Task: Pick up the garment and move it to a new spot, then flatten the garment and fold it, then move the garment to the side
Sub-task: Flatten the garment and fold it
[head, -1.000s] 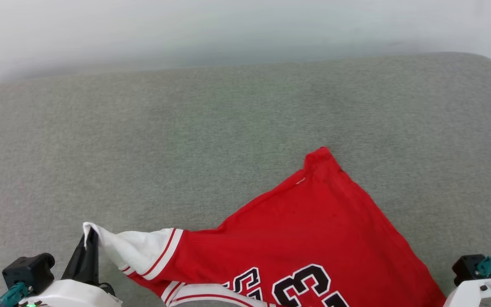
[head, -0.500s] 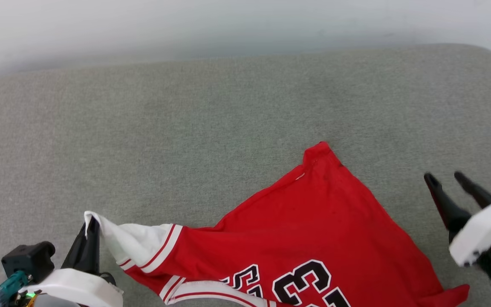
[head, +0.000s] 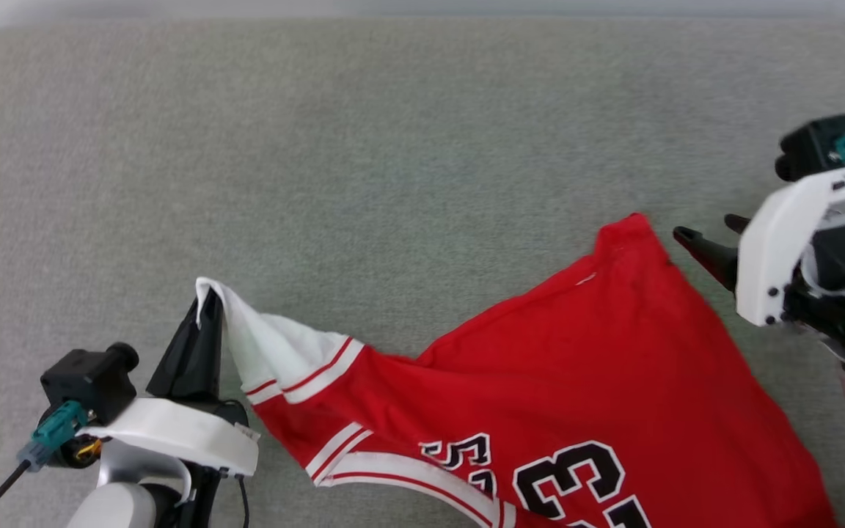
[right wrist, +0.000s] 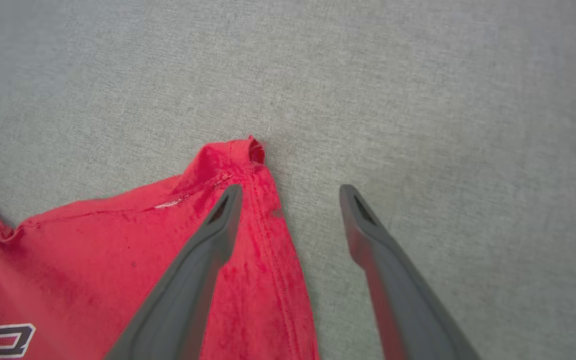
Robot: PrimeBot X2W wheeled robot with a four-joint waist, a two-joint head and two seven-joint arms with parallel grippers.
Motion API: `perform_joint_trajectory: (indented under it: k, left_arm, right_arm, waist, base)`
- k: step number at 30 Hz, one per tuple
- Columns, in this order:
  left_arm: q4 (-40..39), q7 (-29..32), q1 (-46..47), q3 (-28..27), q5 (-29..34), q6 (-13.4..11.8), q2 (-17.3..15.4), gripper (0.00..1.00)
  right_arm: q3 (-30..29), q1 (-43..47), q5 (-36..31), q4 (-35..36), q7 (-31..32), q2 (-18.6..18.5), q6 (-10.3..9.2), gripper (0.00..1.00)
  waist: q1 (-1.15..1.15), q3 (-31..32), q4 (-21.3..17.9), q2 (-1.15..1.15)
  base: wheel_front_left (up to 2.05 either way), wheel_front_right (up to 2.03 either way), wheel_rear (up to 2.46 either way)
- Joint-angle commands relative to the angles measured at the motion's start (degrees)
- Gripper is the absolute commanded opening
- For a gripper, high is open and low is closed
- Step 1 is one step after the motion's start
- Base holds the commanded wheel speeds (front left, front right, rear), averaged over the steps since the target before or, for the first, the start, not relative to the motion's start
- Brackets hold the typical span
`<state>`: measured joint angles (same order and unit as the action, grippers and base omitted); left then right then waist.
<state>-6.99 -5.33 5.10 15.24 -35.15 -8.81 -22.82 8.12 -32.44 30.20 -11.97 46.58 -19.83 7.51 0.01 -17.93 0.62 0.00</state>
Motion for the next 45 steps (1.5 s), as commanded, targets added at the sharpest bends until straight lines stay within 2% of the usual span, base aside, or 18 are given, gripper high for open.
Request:
perform_joint_trajectory:
  k: [1,7,13,14,15,18,21,31,38,45]
  left_arm:
    - [0.0,-0.6,1.0,0.1,0.2,0.1,0.2,0.00]
    - [0.2,-2.3,2.8,0.7,0.4,1.0,1.2,0.00]
    - [1.9,-3.4,3.4,1.1,0.1,1.5,1.8,0.00]
    - [2.2,-3.4,3.4,1.1,0.0,1.6,1.8,0.00]
    - [2.4,-3.5,3.3,1.1,-0.1,1.6,1.8,0.00]
    - [3.0,-3.7,2.6,0.8,-0.3,1.4,1.6,0.00]
    - [3.3,-4.0,2.0,0.1,-0.6,1.1,1.0,0.00]
    - [2.7,-2.7,7.3,-3.9,-0.7,0.6,-3.0,0.00]
    - [10.8,-0.9,20.6,-5.8,-5.2,3.8,-2.2,0.00]
    - [23.5,1.5,36.8,-4.9,-4.8,7.1,-3.3,0.00]
  right_arm:
    - [1.1,-1.4,-0.4,-1.0,0.6,-0.2,-0.04,1.00]
    - [6.1,-6.2,0.2,-7.5,4.2,0.4,-0.04,1.00]
    - [10.1,-5.3,1.1,-15.0,9.4,-0.2,-0.04,1.00]
    - [10.7,-5.1,1.3,-15.5,10.1,-0.1,-0.04,0.35]
    - [11.1,-5.2,1.5,-15.9,10.5,-0.2,-0.04,0.00]
    - [12.2,-5.9,2.4,-15.7,9.7,-0.2,-0.03,0.00]
    - [12.6,-8.1,2.8,-14.1,6.2,-0.6,-0.03,0.00]
    - [9.2,-11.5,-1.4,-11.5,-9.9,0.1,-0.04,0.00]
    - [4.5,-14.1,-5.0,-13.2,-19.5,2.9,-0.04,0.00]
    - [1.5,-21.2,-8.7,-16.4,-25.9,5.2,-0.05,0.00]
  waist:
    - [-0.01,-2.2,2.1,0.00]
    - [-0.01,-5.4,4.2,0.00]
    - [-0.01,-5.9,5.1,0.00]
    - [-0.01,-5.7,5.1,0.00]
    - [-0.01,-5.5,5.1,0.00]
    - [-0.01,-4.6,4.7,0.00]
    - [-0.01,-3.4,4.1,0.00]
    - [-0.01,3.1,1.0,0.00]
    - [-0.01,6.2,-0.5,0.00]
    - [-0.01,6.6,-2.2,0.00]
  base:
    - [0.00,0.00,0.00]
    - [0.00,0.00,0.00]
    - [0.00,0.00,0.00]
    - [0.00,0.00,0.00]
    - [0.00,0.00,0.00]
    - [0.00,0.00,0.00]
    - [0.00,0.00,0.00]
    - [0.00,0.00,0.00]
    - [0.00,0.00,0.00]
    - [0.00,0.00,0.00]
